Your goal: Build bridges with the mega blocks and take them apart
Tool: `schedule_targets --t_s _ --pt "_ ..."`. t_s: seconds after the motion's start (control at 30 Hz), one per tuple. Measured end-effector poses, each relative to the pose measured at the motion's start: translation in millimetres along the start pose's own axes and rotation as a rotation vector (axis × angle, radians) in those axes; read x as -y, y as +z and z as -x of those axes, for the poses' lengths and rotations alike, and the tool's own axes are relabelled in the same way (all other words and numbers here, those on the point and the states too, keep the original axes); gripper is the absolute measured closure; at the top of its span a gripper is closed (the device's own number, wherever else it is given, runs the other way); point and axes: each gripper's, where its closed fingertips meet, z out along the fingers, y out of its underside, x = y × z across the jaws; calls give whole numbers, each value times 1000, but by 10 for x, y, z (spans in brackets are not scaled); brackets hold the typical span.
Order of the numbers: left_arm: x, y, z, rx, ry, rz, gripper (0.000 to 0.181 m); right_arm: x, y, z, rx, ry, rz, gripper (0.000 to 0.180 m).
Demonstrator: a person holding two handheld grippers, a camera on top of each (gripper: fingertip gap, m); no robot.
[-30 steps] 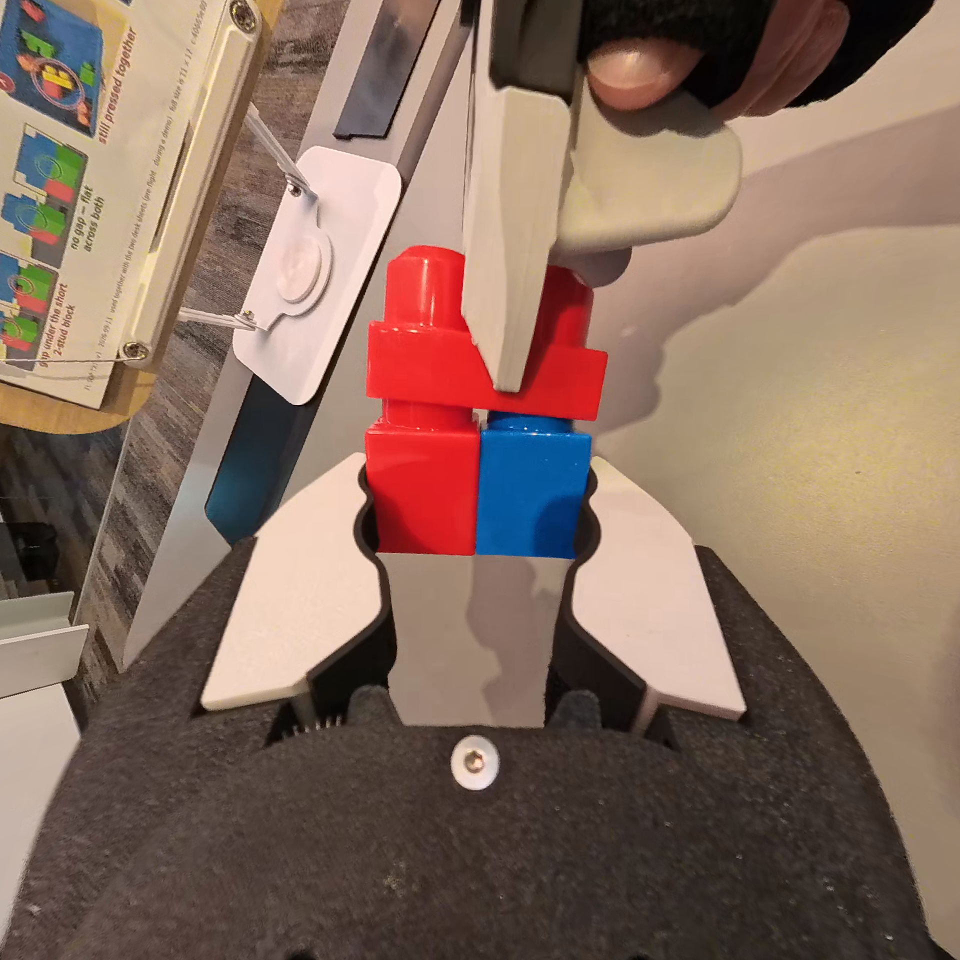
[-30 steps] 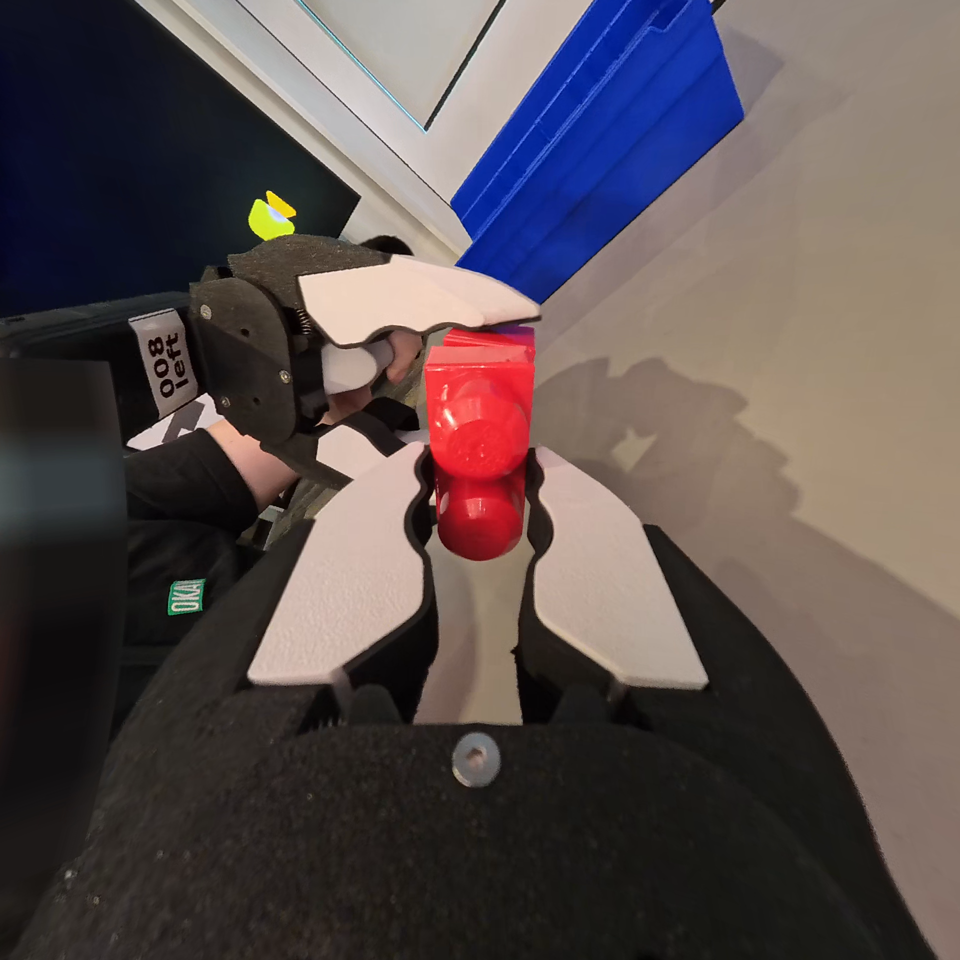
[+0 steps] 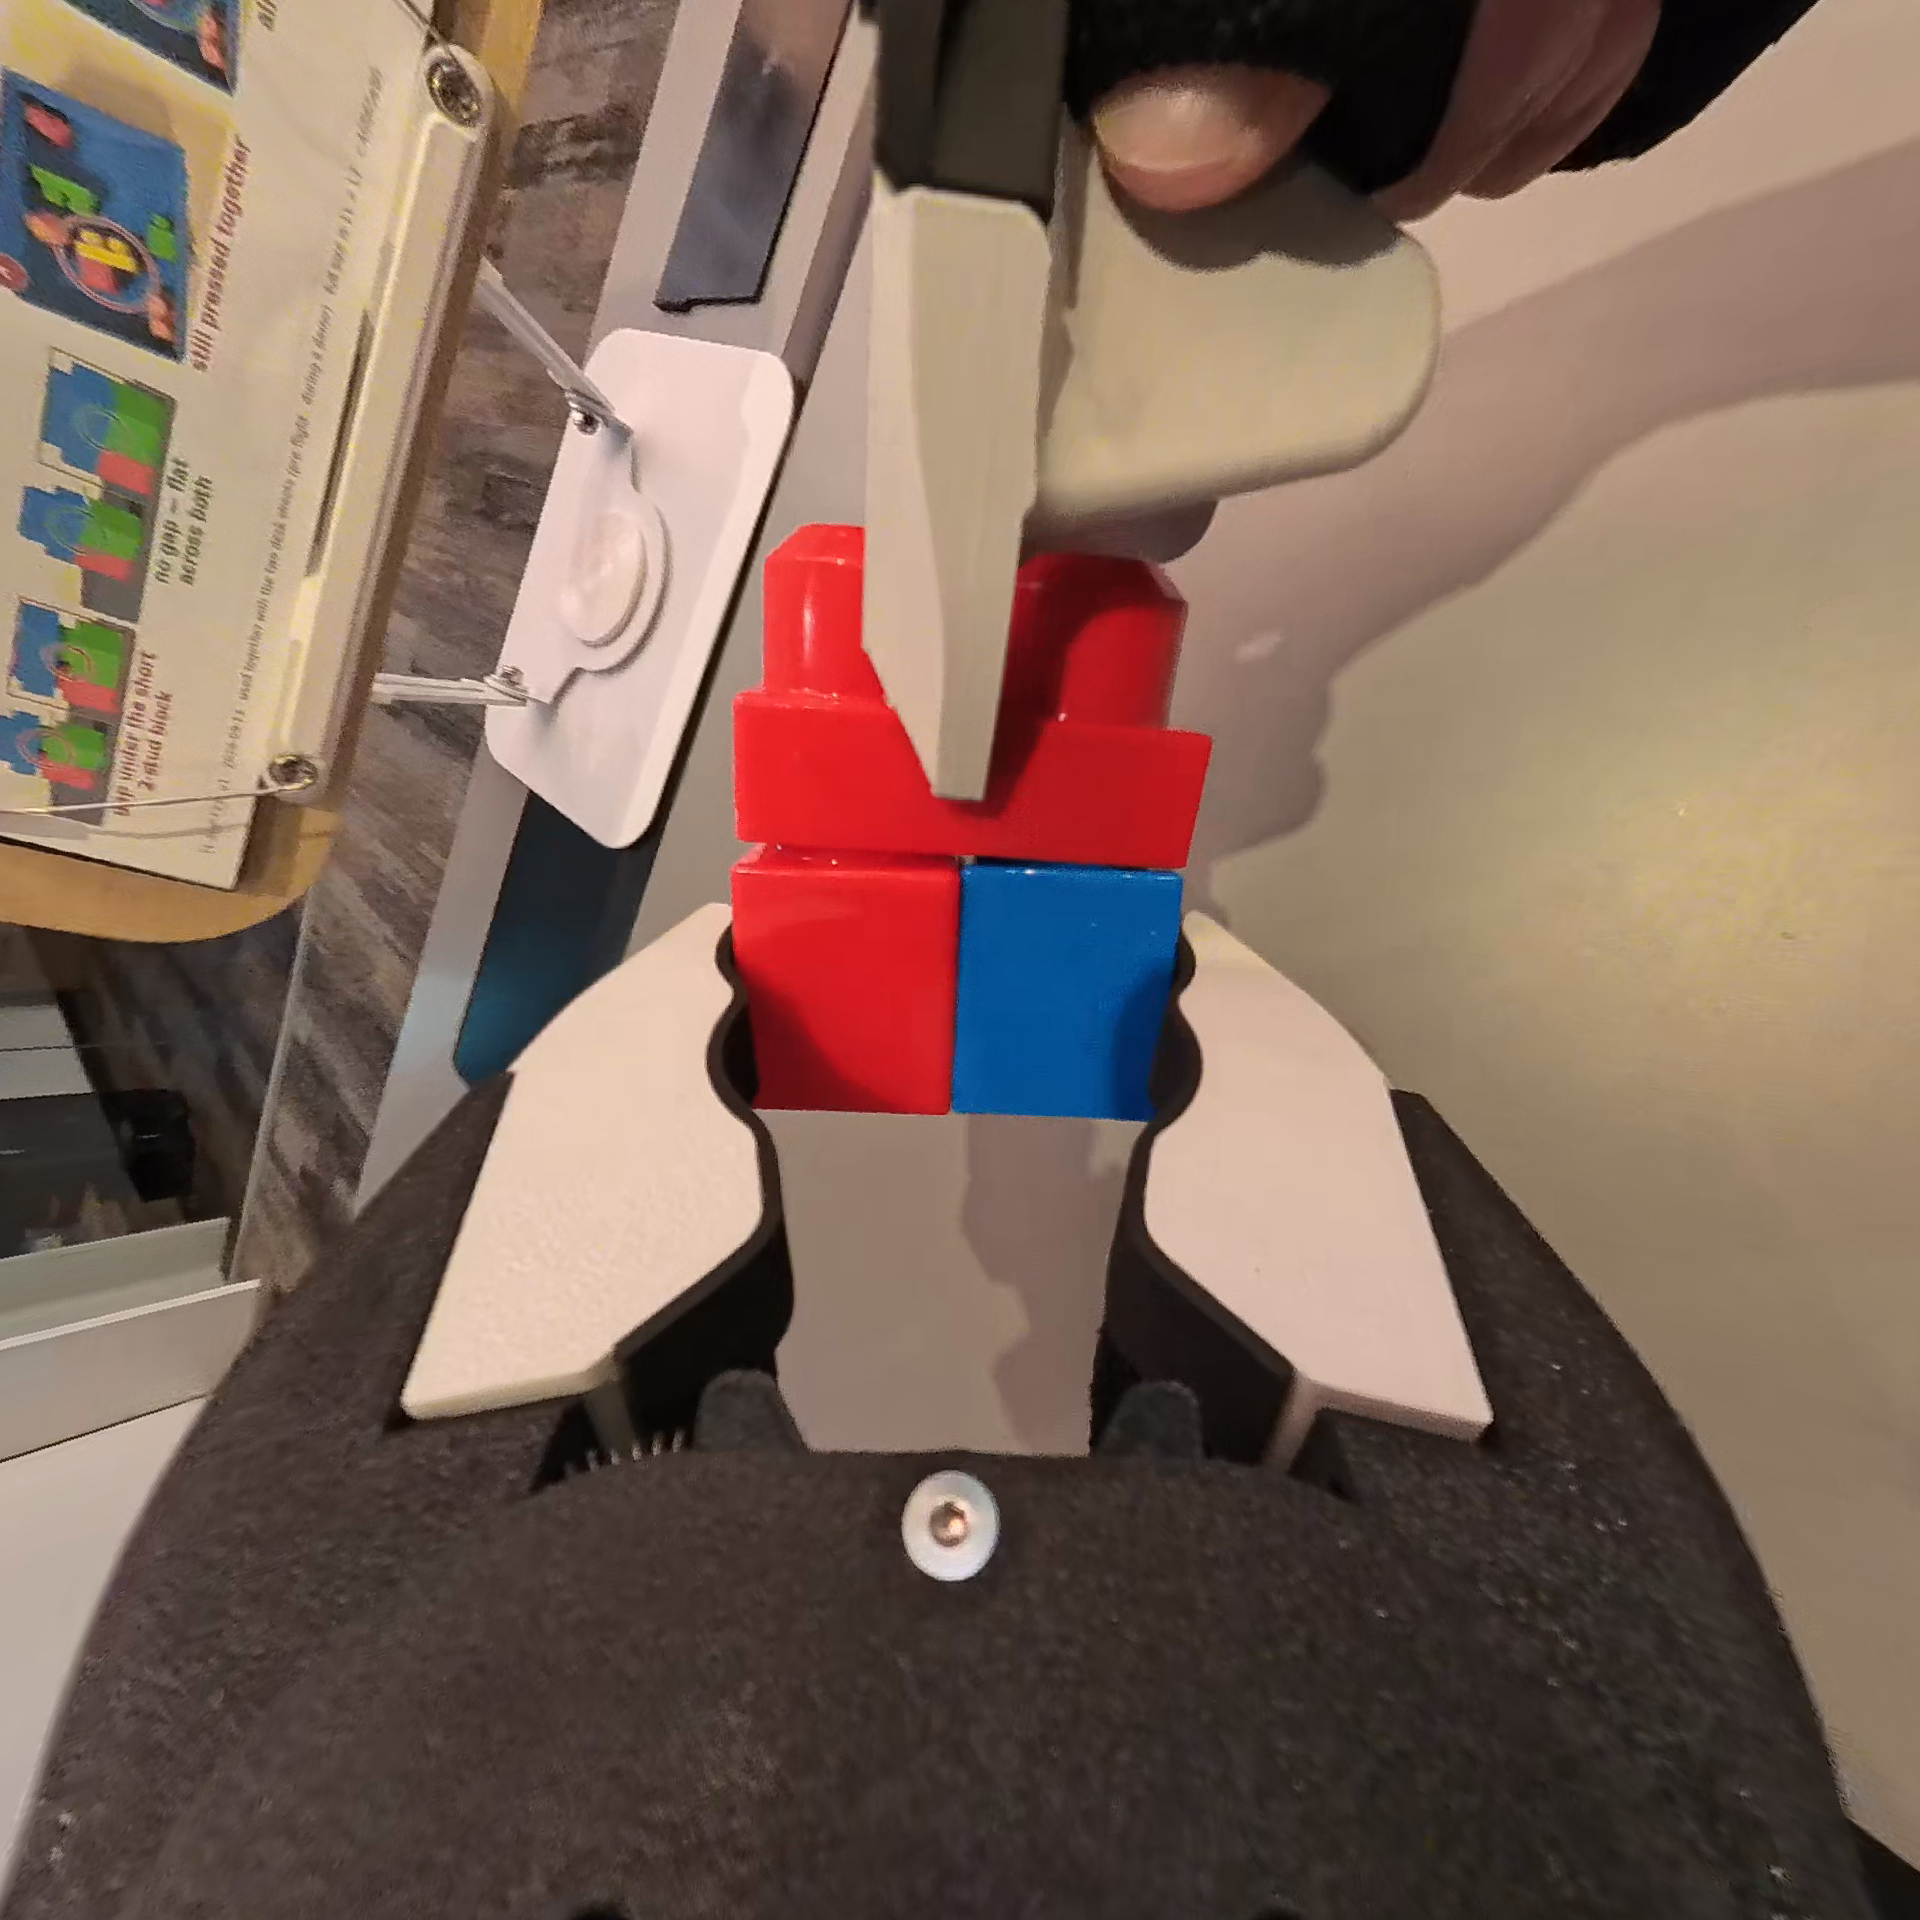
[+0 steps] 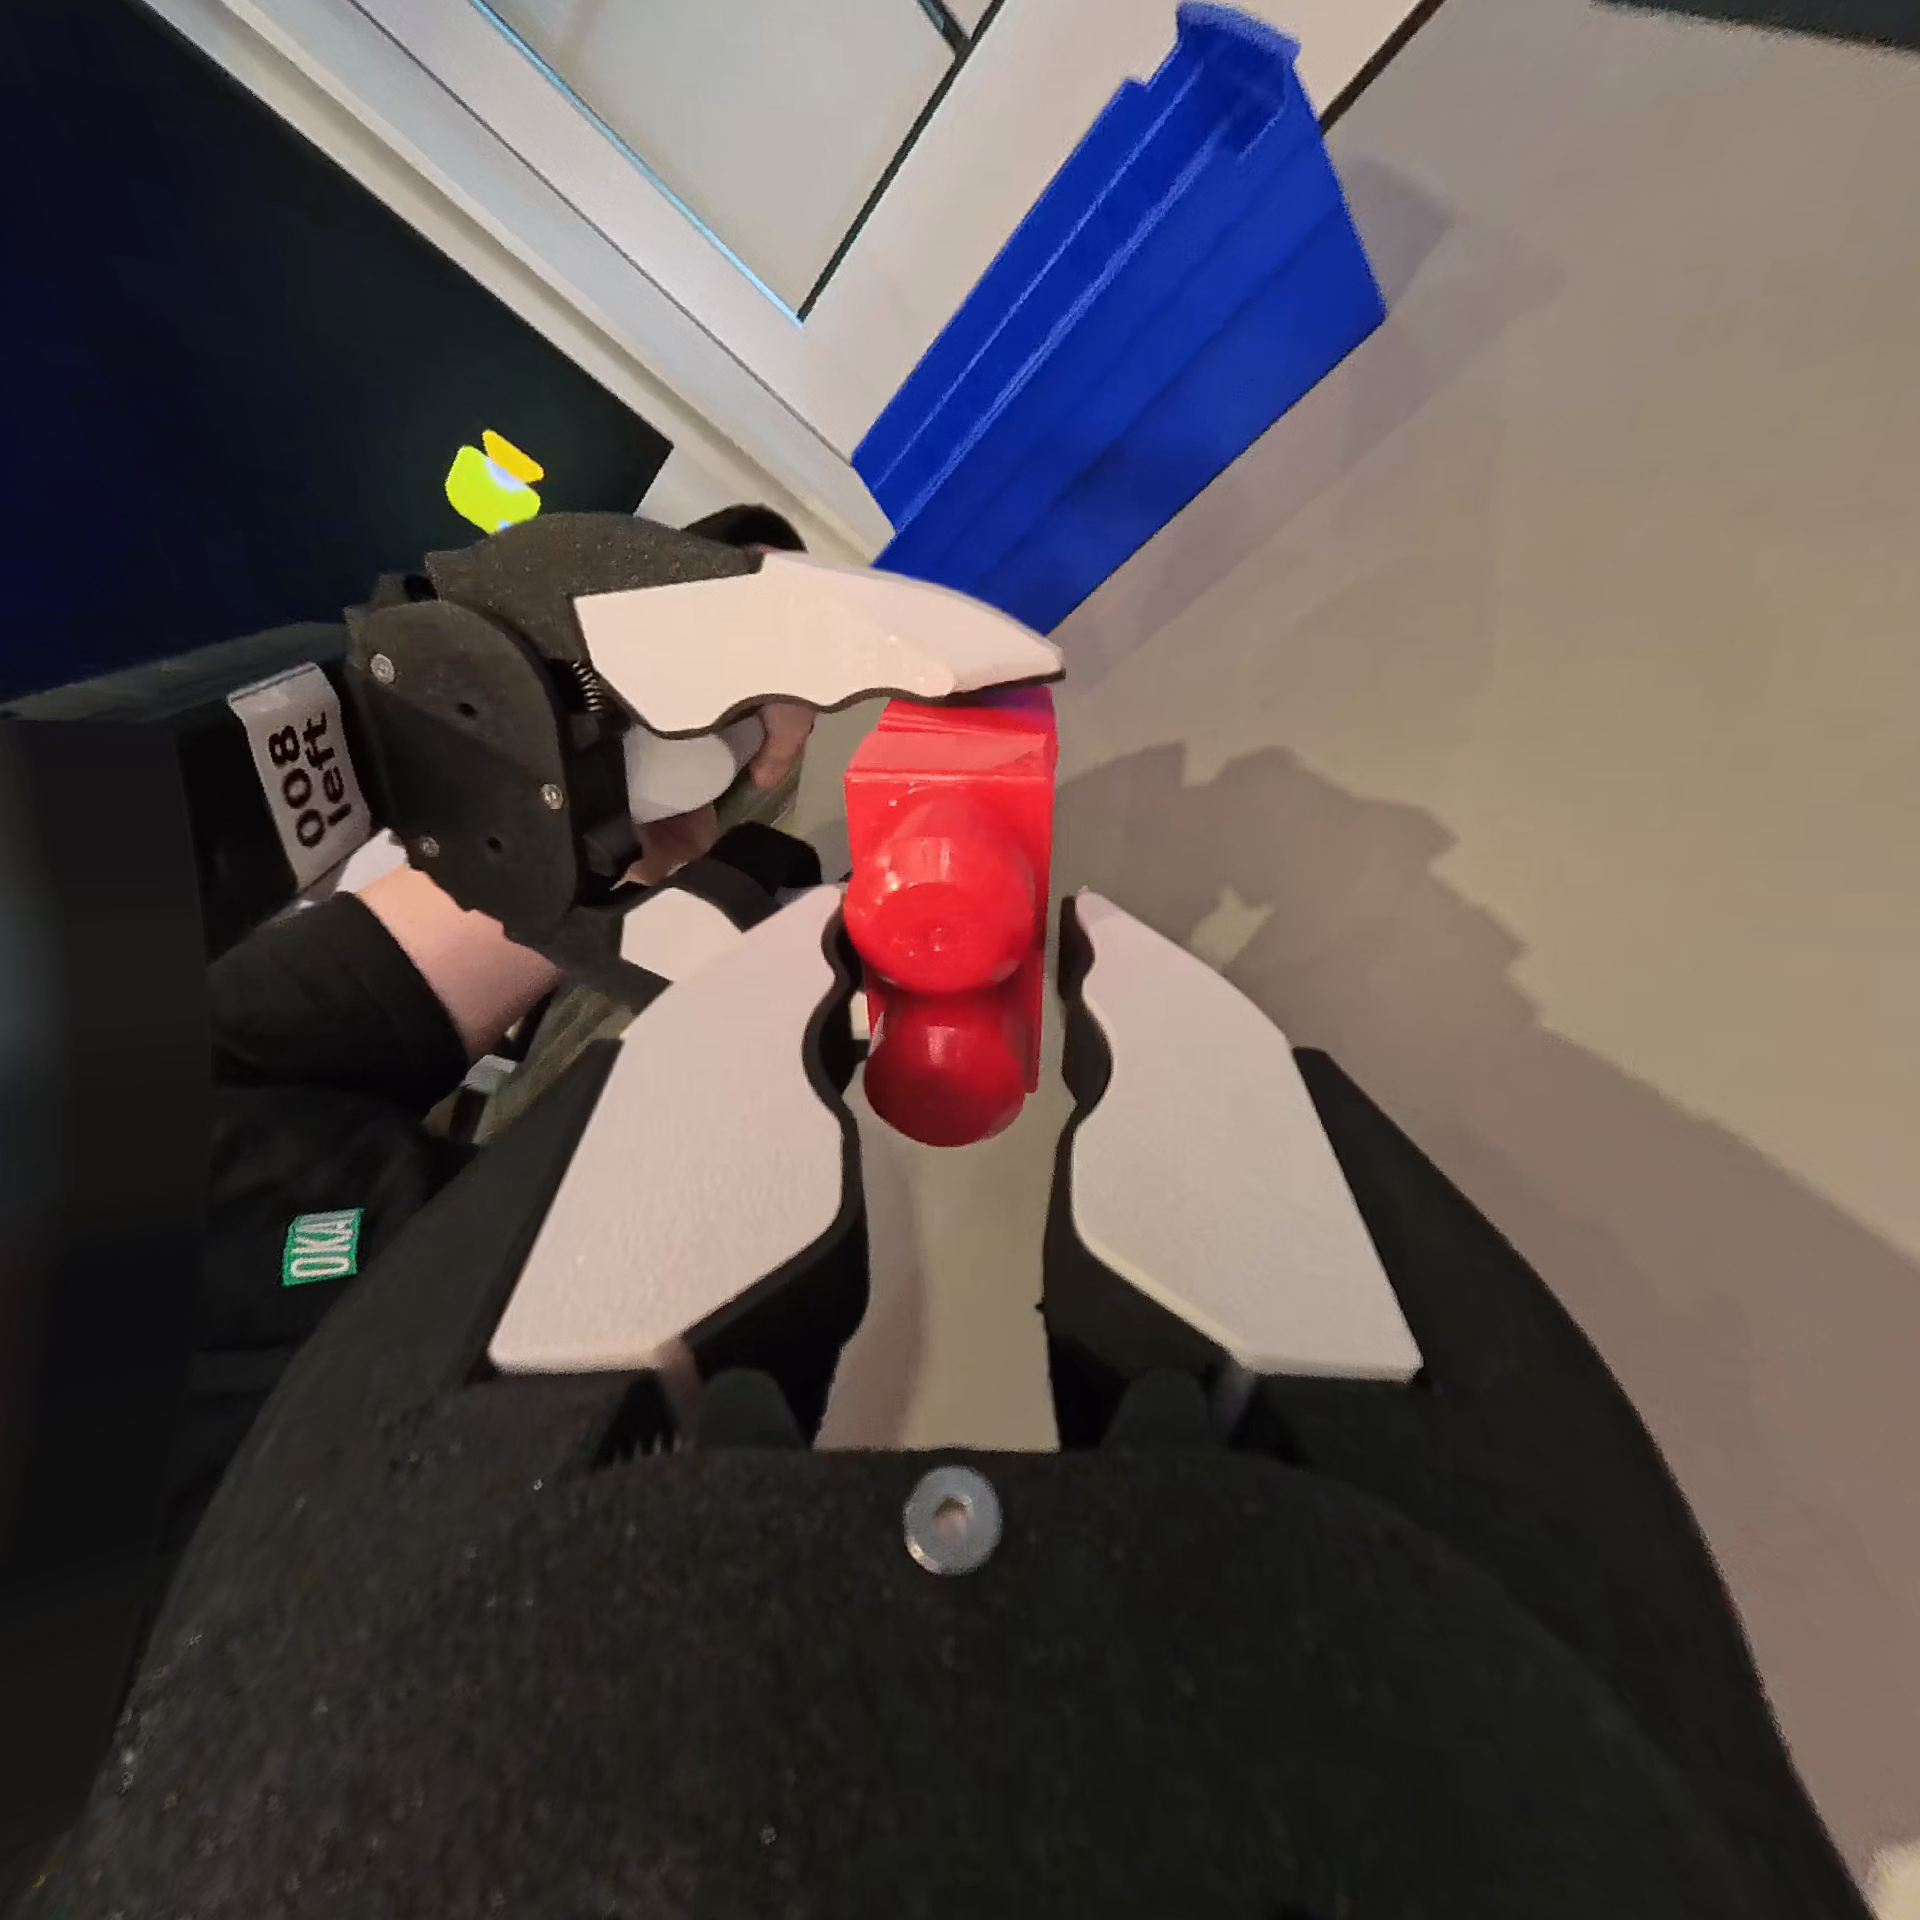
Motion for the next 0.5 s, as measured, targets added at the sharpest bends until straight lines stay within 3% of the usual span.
schedule_targets --t_s 0.17,0.4,0.5 --pt "32 6 -7 0 13 0 106 44 -17 -17 -10 5 -30 138" --pt "37 40 -54 -36 -6 -3 105 19 -11 -28 13 -4 -13 146" --pt "62 21 -20 -34 -54 -17 87 16 -35 -53 20 -1 -19 146"
